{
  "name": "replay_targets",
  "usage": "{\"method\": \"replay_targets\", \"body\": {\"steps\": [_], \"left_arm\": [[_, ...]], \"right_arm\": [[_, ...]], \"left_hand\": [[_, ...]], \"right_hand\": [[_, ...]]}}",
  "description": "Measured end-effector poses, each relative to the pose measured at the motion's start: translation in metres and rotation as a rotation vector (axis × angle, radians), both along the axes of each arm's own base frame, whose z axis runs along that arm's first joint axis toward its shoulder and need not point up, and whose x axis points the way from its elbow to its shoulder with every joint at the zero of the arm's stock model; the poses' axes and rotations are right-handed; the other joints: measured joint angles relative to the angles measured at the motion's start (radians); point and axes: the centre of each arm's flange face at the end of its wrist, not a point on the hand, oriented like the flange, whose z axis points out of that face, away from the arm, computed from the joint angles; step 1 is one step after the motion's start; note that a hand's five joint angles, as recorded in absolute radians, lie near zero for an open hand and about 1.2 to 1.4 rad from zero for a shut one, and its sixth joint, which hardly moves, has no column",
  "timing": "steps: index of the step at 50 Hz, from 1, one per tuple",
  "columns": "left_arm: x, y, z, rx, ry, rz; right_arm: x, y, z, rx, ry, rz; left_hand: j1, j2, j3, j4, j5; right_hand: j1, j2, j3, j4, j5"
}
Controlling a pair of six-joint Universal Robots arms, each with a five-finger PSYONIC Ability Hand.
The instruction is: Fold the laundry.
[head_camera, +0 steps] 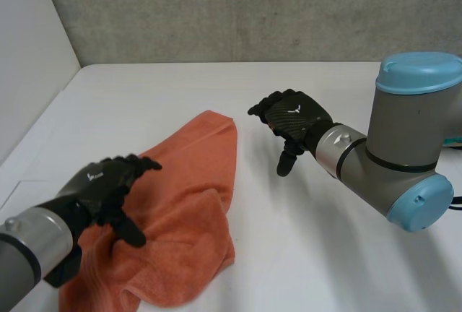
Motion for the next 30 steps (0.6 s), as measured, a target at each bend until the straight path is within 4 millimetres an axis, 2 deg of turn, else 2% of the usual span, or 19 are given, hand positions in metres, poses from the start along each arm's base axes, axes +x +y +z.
{"method": "replay_targets", "body": {"steps": [5,11,16,30], "left_arm": [[0.005,0.021,-0.008,0.09,-0.073,-0.029],[0.011,0.036,-0.023,0.147,-0.135,-0.043],[0.013,0.037,-0.036,0.147,-0.161,-0.053],[0.009,0.03,-0.06,0.143,-0.209,-0.092]], "right_arm": [[0.0,0.003,-0.002,0.015,0.016,0.0],[-0.003,0.002,-0.01,0.022,0.048,-0.003],[-0.006,0.002,-0.017,0.027,0.072,-0.003],[-0.012,0.0,-0.028,0.046,0.1,-0.018]], "left_hand": [[0.006,0.006,0.006,0.007,0.007],[0.201,0.189,0.194,0.195,0.198],[0.3,0.291,0.296,0.303,0.304],[0.232,0.222,0.224,0.211,0.211]], "right_hand": [[0.0,0.0,0.0,0.0,0.0],[0.0,0.0,0.0,0.0,0.0],[0.0,0.0,0.0,0.0,0.0],[0.0,0.0,0.0,0.0,0.0]]}}
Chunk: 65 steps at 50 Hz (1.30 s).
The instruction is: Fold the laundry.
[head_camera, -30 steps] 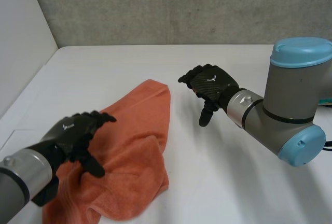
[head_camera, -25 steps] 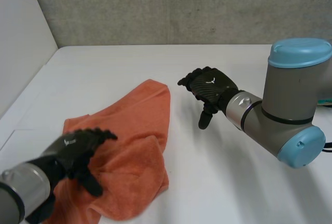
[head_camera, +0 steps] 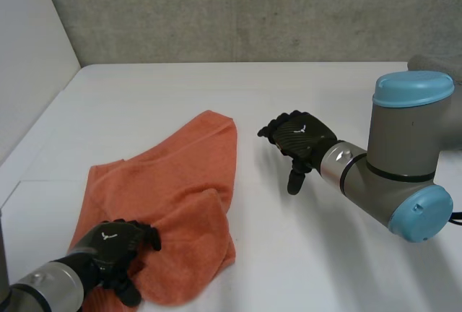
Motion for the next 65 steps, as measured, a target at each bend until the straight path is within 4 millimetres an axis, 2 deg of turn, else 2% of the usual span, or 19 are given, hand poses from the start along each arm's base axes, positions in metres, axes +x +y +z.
{"method": "replay_targets", "body": {"steps": [3,6,8,10,13,18,26,30,36,39,40,42,44,46,50,54,58,62,65], "left_arm": [[-0.002,-0.003,-0.005,-0.003,-0.012,-0.016],[-0.005,-0.006,-0.01,-0.011,-0.025,-0.037],[-0.007,-0.009,-0.011,-0.027,-0.031,-0.049],[-0.009,-0.013,-0.01,-0.054,-0.036,-0.058],[-0.011,-0.022,-0.005,-0.099,-0.04,-0.055],[-0.013,-0.04,0.025,-0.222,-0.032,-0.003],[-0.016,-0.041,0.087,-0.375,0.081,0.048],[-0.018,-0.039,0.107,-0.417,0.13,0.049],[-0.018,-0.045,0.123,-0.461,0.152,0.072],[-0.017,-0.048,0.13,-0.475,0.159,0.095],[-0.017,-0.049,0.131,-0.477,0.163,0.101],[-0.016,-0.049,0.134,-0.48,0.172,0.113],[-0.016,-0.048,0.136,-0.481,0.18,0.119],[-0.015,-0.046,0.136,-0.48,0.187,0.123],[-0.013,-0.042,0.133,-0.468,0.194,0.121],[-0.013,-0.041,0.126,-0.448,0.199,0.106],[-0.015,-0.044,0.114,-0.418,0.202,0.087],[-0.019,-0.05,0.1,-0.387,0.196,0.076],[-0.026,-0.062,0.078,-0.348,0.179,0.071]], "right_arm": [[0.0,0.0,-0.002,0.004,0.002,-0.003],[0.0,0.0,-0.004,0.009,0.004,-0.005],[0.0,0.0,-0.005,0.012,0.004,-0.007],[0.001,0.0,-0.006,0.015,0.002,-0.01],[0.002,0.001,-0.007,0.02,-0.003,-0.014],[0.007,0.005,-0.009,0.05,-0.029,-0.043],[0.034,0.023,-0.02,0.201,-0.162,-0.046],[0.056,0.038,-0.033,0.317,-0.229,-0.012],[0.081,0.065,-0.053,0.441,-0.264,0.046],[0.089,0.074,-0.061,0.465,-0.266,0.06],[0.09,0.075,-0.063,0.463,-0.269,0.057],[0.09,0.071,-0.063,0.445,-0.279,0.025],[0.086,0.061,-0.056,0.407,-0.296,-0.021],[0.078,0.046,-0.038,0.333,-0.326,-0.073],[0.05,0.01,0.032,0.058,-0.377,-0.117],[0.033,0.0,0.089,-0.183,-0.343,-0.068],[0.027,-0.001,0.126,-0.34,-0.296,-0.018],[0.034,-0.003,0.128,-0.37,-0.265,0.018],[0.048,-0.011,0.1,-0.367,-0.196,0.072]], "left_hand": [[0.058,0.051,0.053,0.061,0.061],[0.42,0.43,0.43,0.437,0.433],[0.573,0.574,0.572,0.585,0.578],[0.645,0.699,0.689,0.719,0.692],[0.645,0.718,0.714,0.741,0.695],[0.645,0.72,0.717,0.744,0.695],[0.645,0.72,0.717,0.744,0.695],[0.645,0.72,0.717,0.744,0.695],[0.645,0.722,0.717,0.744,0.695],[0.645,0.722,0.717,0.744,0.695],[0.645,0.722,0.717,0.744,0.695],[0.645,0.722,0.717,0.744,0.695],[0.645,0.722,0.717,0.744,0.695],[0.645,0.722,0.717,0.744,0.695],[0.645,0.722,0.718,0.744,0.695],[0.645,0.723,0.722,0.744,0.695],[0.645,0.723,0.722,0.745,0.695],[0.666,0.723,0.722,0.745,0.719],[0.666,0.724,0.722,0.745,0.719]], "right_hand": [[0.0,0.0,0.0,0.0,0.0],[0.0,0.0,0.0,0.0,0.0],[0.0,0.0,0.0,0.0,0.0],[0.0,0.0,0.0,0.0,0.0],[0.0,0.0,0.0,0.0,0.0],[0.0,0.0,0.0,0.0,0.0],[0.0,0.0,0.0,0.0,0.0],[0.0,0.0,0.0,0.0,0.0],[0.0,0.0,0.0,0.0,0.0],[0.393,0.374,0.365,0.362,0.367],[0.607,0.612,0.59,0.586,0.573],[0.838,0.883,0.842,0.856,0.847],[0.857,0.962,0.939,0.955,0.918],[0.857,0.965,0.969,0.983,0.922],[0.857,0.965,0.973,0.987,0.922],[0.857,0.965,0.973,0.987,0.922],[0.857,0.965,0.979,0.987,0.943],[0.872,0.965,0.981,0.99,0.956],[0.873,0.965,0.981,0.991,0.96]]}}
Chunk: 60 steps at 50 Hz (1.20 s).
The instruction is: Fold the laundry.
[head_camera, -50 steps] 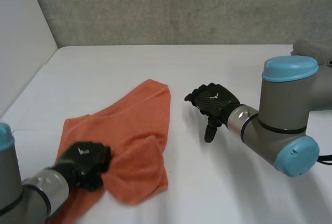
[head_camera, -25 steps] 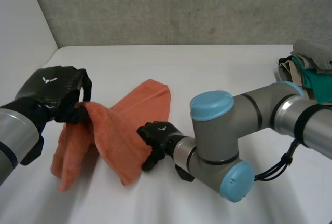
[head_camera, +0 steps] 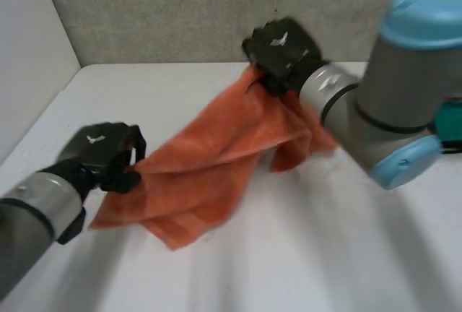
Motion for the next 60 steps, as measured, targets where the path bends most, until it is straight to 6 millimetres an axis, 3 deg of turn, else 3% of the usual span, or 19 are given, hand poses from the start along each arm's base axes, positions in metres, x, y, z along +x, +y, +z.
{"method": "replay_targets", "body": {"steps": [7,10,12,15,19,24,28,33,38,49,56,59,60], "left_arm": [[-0.017,-0.032,-0.047,0.059,-0.032,0.004],[-0.021,-0.042,-0.056,0.068,-0.032,0.012],[-0.023,-0.049,-0.059,0.074,-0.026,0.02],[-0.023,-0.051,-0.058,0.082,-0.017,0.029],[-0.019,-0.048,-0.054,0.101,-0.009,0.047],[-0.009,-0.039,-0.05,0.121,-0.014,0.078],[-0.002,-0.039,-0.05,0.119,-0.019,0.096],[0.005,-0.049,-0.05,0.105,-0.031,0.11],[0.006,-0.062,-0.054,0.115,-0.042,0.094],[0.002,-0.085,-0.076,0.186,-0.094,0.051],[-0.003,-0.09,-0.083,0.209,-0.127,0.029],[-0.006,-0.089,-0.082,0.218,-0.139,0.018],[-0.006,-0.089,-0.082,0.218,-0.14,0.018]], "right_arm": [[0.023,-0.022,-0.084,-0.038,0.171,0.045],[0.025,-0.029,-0.104,-0.061,0.201,0.033],[0.024,-0.034,-0.112,-0.071,0.206,0.006],[0.019,-0.037,-0.11,-0.064,0.189,-0.037],[0.006,-0.038,-0.091,-0.022,0.134,-0.118],[-0.028,-0.025,-0.056,0.119,0.05,-0.26],[-0.051,-0.013,-0.05,0.256,0.033,-0.328],[-0.068,0.003,-0.064,0.462,0.057,-0.351],[-0.071,0.01,-0.089,0.592,0.095,-0.32],[-0.059,-0.01,-0.14,0.545,0.103,-0.309],[-0.052,-0.024,-0.156,0.464,0.098,-0.331],[-0.048,-0.031,-0.161,0.414,0.089,-0.338],[-0.048,-0.032,-0.162,0.408,0.088,-0.338]], "left_hand": [[0.0,0.0,0.0,0.0,0.0],[-0.03,-0.059,-0.056,-0.062,-0.042],[-0.325,-0.345,-0.325,-0.336,-0.308],[-0.435,-0.45,-0.434,-0.448,-0.419],[-0.602,-0.64,-0.634,-0.647,-0.622],[-0.666,-0.725,-0.723,-0.74,-0.716],[-0.666,-0.736,-0.731,-0.752,-0.73],[-0.702,-0.759,-0.756,-0.776,-0.752],[-0.71,-0.769,-0.765,-0.785,-0.76],[-0.677,-0.728,-0.722,-0.731,-0.703],[-0.243,-0.312,-0.317,-0.321,-0.301],[-0.193,-0.257,-0.255,-0.259,-0.241],[-0.031,-0.093,-0.093,-0.093,-0.075]], "right_hand": [[-0.006,-0.076,-0.083,-0.089,-0.073],[-0.372,-0.465,-0.461,-0.466,-0.465],[-0.655,-0.735,-0.734,-0.743,-0.75],[-0.753,-0.818,-0.839,-0.854,-0.859],[-0.764,-0.826,-0.884,-0.887,-0.899],[-0.764,-0.826,-0.884,-0.887,-0.899],[-0.764,-0.826,-0.884,-0.887,-0.898],[-0.763,-0.826,-0.881,-0.885,-0.872],[-0.761,-0.824,-0.86,-0.878,-0.844],[-0.764,-0.826,-0.86,-0.878,-0.851],[-0.654,-0.82,-0.749,-0.76,-0.739],[-0.523,-0.622,-0.619,-0.635,-0.618],[-0.496,-0.584,-0.59,-0.6,-0.584]]}}
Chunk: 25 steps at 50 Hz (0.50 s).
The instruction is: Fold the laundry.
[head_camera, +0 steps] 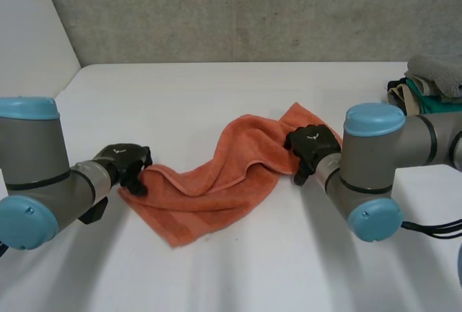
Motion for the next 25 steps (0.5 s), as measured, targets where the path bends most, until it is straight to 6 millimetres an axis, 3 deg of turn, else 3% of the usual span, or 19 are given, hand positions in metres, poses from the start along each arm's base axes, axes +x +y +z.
{"method": "replay_targets", "body": {"steps": [3,7,12,16,18,21,22,25], "left_arm": [[-0.002,0.002,0.004,0.003,-0.016,-0.004],[-0.001,0.003,0.015,-0.009,-0.032,0.007],[0.001,0.004,0.036,-0.052,-0.027,0.028],[0.005,0.006,0.065,-0.123,0.0,0.044],[0.007,0.008,0.077,-0.156,0.013,0.051],[0.014,0.014,0.115,-0.264,0.056,0.071],[0.016,0.018,0.132,-0.317,0.075,0.078],[0.021,0.03,0.169,-0.443,0.114,0.077]], "right_arm": [[0.004,-0.007,-0.004,-0.051,0.002,0.003],[0.006,-0.014,-0.004,-0.09,-0.004,0.0],[0.001,-0.025,0.004,-0.121,-0.021,-0.027],[-0.009,-0.035,0.023,-0.149,-0.029,-0.055],[-0.015,-0.038,0.038,-0.172,-0.024,-0.064],[-0.029,-0.038,0.085,-0.246,0.013,-0.064],[-0.035,-0.034,0.113,-0.295,0.039,-0.053],[-0.045,-0.017,0.167,-0.398,0.078,-0.025]], "left_hand": [[0.032,0.087,0.085,0.088,0.065],[0.032,0.09,0.089,0.093,0.065],[0.032,0.09,0.089,0.092,0.065],[0.032,0.09,0.089,0.093,0.065],[0.032,0.09,0.089,0.092,0.065],[0.032,0.09,0.089,0.093,0.065],[0.032,0.092,0.089,0.093,0.065],[0.032,0.092,0.089,0.093,0.065]], "right_hand": [[0.257,0.327,0.313,0.299,0.293],[0.454,0.579,0.578,0.587,0.559],[0.454,0.579,0.584,0.597,0.564],[0.454,0.579,0.584,0.597,0.564],[0.454,0.579,0.584,0.598,0.564],[0.454,0.579,0.588,0.6,0.579],[0.454,0.579,0.588,0.6,0.582],[0.454,0.579,0.588,0.6,0.588]]}}
